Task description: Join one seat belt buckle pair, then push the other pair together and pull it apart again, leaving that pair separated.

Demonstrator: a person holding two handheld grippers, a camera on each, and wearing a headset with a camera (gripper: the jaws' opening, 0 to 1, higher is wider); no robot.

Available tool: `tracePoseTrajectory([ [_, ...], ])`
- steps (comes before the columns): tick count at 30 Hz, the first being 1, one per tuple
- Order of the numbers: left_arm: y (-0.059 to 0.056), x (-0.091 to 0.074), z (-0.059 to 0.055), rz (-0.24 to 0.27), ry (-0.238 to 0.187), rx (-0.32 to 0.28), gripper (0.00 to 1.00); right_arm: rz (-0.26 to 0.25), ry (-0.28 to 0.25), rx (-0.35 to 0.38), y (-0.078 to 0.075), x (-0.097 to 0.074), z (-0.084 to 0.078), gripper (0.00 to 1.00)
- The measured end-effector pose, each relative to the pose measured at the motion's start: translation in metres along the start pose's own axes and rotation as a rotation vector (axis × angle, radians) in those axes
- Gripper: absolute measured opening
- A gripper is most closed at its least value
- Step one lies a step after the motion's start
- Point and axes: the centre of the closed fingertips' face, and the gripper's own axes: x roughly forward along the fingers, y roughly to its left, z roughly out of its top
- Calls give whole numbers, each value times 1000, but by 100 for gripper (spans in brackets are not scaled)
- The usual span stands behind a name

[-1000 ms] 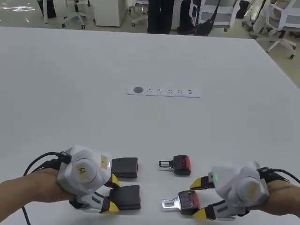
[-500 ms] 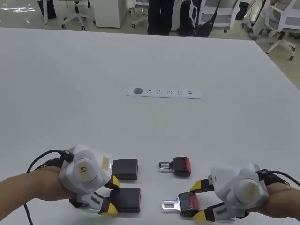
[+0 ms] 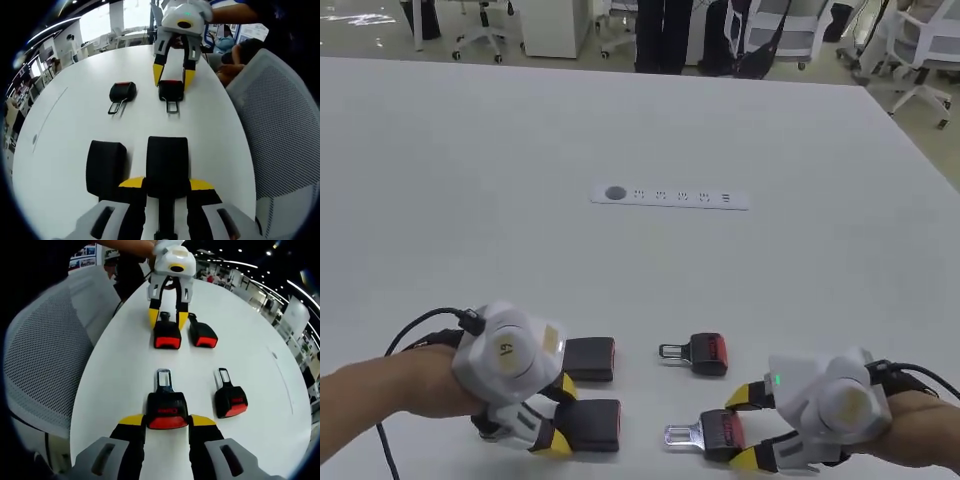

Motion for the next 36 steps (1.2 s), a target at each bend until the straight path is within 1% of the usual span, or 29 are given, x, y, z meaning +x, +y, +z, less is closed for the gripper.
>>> tracePoseTrajectory([
  [3, 1, 0, -1, -4, 1, -5, 32, -2, 1, 9, -1, 1, -1, 30],
  [14, 0, 1, -2, -4, 5, -5, 32, -4, 0, 31, -3, 6, 0, 30],
  [23, -1, 2, -1, -10, -3, -23, 32, -17, -8, 48, -6, 9, 6, 30],
  [29, -2, 2, -1, -12, 6, -13, 32, -23, -17, 61, -7, 11, 13, 30],
  [36, -2, 2, -2, -15, 17, 4, 32, -24, -21, 53, -8, 14, 18, 30],
])
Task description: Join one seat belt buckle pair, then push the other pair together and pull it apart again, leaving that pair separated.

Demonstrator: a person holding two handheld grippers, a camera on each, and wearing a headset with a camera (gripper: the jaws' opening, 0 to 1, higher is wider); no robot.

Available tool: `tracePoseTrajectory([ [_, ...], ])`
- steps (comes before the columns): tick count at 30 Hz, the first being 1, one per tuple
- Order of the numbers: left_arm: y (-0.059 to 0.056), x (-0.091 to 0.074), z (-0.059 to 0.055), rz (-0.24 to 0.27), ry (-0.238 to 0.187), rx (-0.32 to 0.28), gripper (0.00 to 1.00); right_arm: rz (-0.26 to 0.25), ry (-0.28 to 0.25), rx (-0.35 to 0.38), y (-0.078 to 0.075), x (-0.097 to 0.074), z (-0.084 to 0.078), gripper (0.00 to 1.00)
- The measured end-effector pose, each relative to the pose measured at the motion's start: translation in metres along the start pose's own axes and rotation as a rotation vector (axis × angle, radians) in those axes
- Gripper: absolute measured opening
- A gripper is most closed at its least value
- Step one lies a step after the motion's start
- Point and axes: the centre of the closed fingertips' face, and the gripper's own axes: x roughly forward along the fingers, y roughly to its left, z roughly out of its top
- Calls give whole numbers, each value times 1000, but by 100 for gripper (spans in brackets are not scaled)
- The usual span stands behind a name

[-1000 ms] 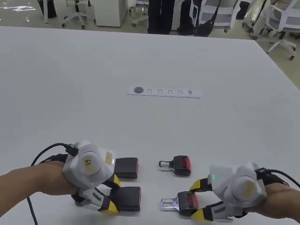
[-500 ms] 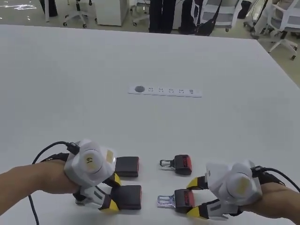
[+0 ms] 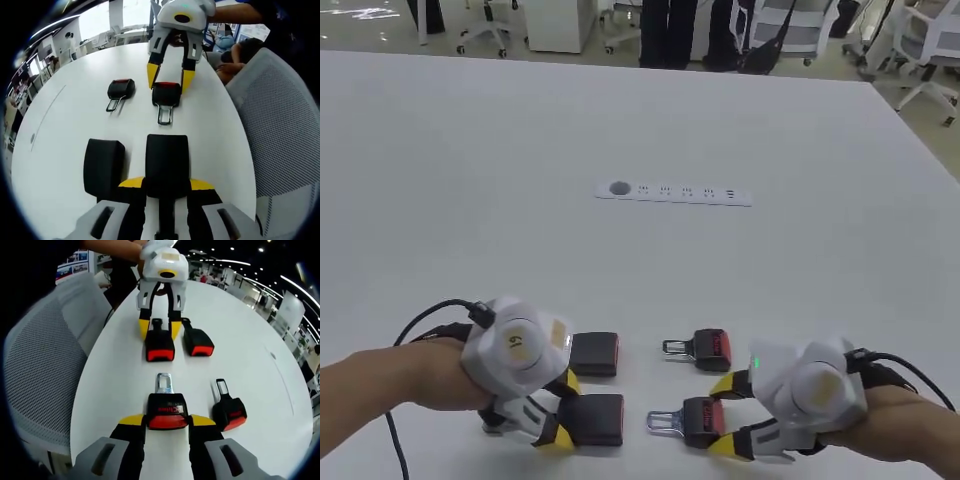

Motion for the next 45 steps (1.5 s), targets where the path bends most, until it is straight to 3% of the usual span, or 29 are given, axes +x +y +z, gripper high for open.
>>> tracePoseTrajectory([
  [45, 1, 1, -2, -10, 9, 9, 32, 18, -23, -38, 6, 28, 32, 30],
])
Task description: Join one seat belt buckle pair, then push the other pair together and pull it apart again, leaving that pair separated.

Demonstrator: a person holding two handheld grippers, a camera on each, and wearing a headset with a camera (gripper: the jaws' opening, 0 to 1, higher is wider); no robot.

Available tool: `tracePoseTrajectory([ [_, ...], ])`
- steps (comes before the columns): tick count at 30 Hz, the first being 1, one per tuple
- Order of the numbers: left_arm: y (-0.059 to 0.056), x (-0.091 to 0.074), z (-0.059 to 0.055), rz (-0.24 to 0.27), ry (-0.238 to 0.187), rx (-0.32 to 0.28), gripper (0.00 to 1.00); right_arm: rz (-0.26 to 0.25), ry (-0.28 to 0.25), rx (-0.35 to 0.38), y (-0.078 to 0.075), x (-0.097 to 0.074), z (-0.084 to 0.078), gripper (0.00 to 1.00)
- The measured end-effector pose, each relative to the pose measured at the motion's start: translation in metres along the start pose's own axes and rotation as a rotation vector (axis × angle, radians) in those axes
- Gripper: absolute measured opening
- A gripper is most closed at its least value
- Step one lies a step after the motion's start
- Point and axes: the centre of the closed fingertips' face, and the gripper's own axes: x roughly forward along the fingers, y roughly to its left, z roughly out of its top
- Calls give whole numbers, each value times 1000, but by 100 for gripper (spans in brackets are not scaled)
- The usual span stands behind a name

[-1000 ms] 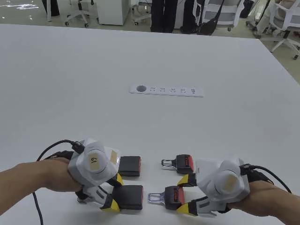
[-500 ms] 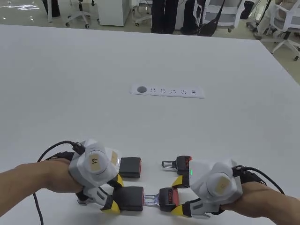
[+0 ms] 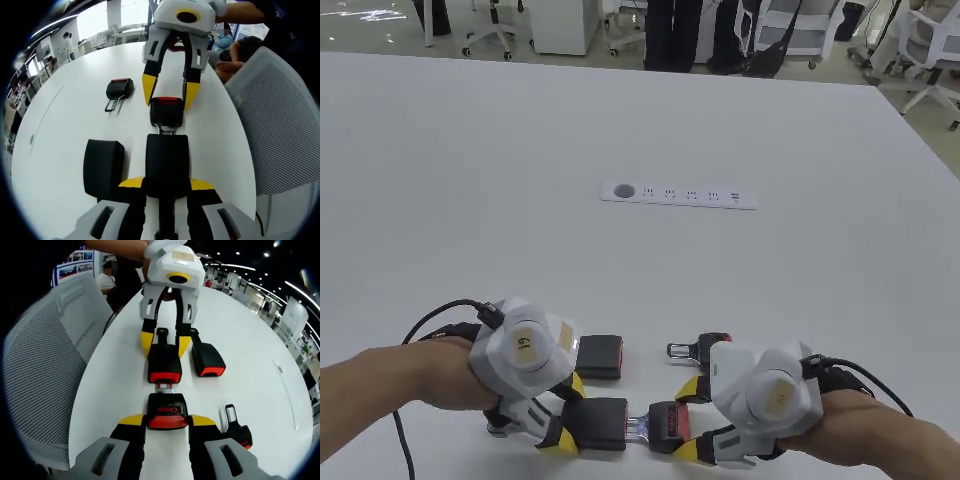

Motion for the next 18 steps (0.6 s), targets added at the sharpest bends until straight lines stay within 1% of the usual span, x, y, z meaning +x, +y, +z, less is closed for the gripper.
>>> tracePoseTrajectory([
  [5, 1, 0, 0, 1, -3, 0, 32, -3, 0, -8, 0, 0, 0, 30],
  [8, 2, 0, -2, 1, -3, -2, 32, -5, 0, -32, -1, 0, 0, 29],
  [9, 4, 1, -3, 2, -2, -1, 32, -5, -2, -29, -1, -1, 0, 29],
  [18, 3, 1, -2, 12, -11, -3, 32, -15, -13, 21, 1, 1, -1, 28],
])
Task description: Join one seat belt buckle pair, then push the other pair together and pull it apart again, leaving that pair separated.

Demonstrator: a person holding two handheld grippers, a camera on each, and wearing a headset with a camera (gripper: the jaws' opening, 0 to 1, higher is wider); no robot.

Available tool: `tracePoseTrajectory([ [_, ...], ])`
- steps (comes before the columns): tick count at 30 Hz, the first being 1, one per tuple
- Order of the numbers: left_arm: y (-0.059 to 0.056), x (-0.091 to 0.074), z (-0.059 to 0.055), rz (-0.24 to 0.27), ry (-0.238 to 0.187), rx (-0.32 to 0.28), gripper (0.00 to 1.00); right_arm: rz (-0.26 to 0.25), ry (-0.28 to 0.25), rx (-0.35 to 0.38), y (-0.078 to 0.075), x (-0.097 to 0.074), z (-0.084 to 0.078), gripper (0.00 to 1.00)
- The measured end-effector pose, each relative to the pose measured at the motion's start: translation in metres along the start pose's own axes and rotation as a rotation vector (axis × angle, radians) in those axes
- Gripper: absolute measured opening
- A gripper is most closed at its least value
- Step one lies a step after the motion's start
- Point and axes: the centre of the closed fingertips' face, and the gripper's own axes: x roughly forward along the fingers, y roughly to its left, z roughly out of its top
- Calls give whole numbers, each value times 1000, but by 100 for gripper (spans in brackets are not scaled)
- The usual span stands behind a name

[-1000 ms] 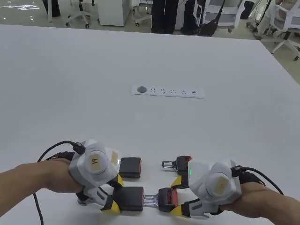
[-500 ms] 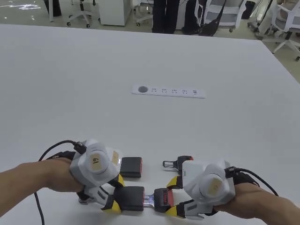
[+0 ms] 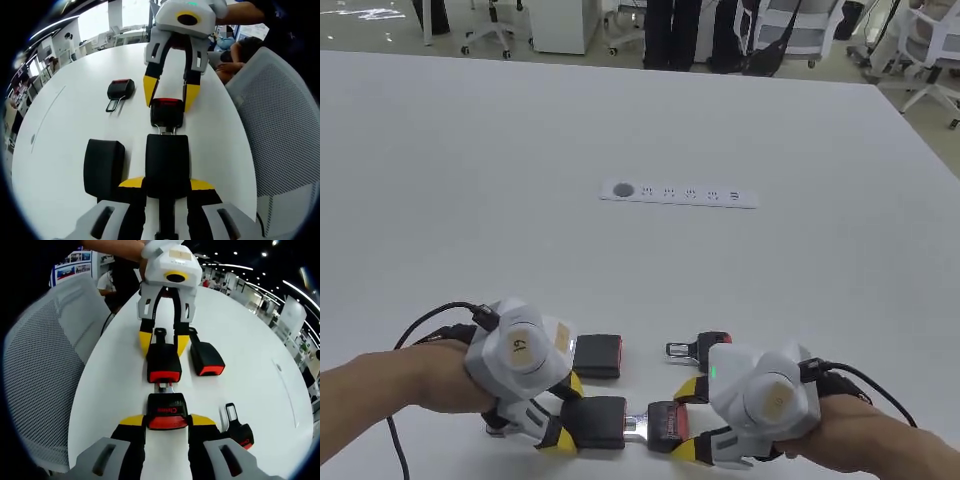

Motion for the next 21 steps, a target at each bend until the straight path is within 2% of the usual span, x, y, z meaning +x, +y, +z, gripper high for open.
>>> tracePoseTrajectory([
  [9, -1, 0, 0, -1, 4, 14, 31, 5, -1, 0, 2, 0, 1, 27],
  [13, -1, 0, 0, 1, 3, 14, 31, 2, 3, 36, 1, 2, 2, 27],
  [21, -1, 0, 1, -5, 10, 21, 31, 9, 7, 14, 1, 5, 4, 27],
])
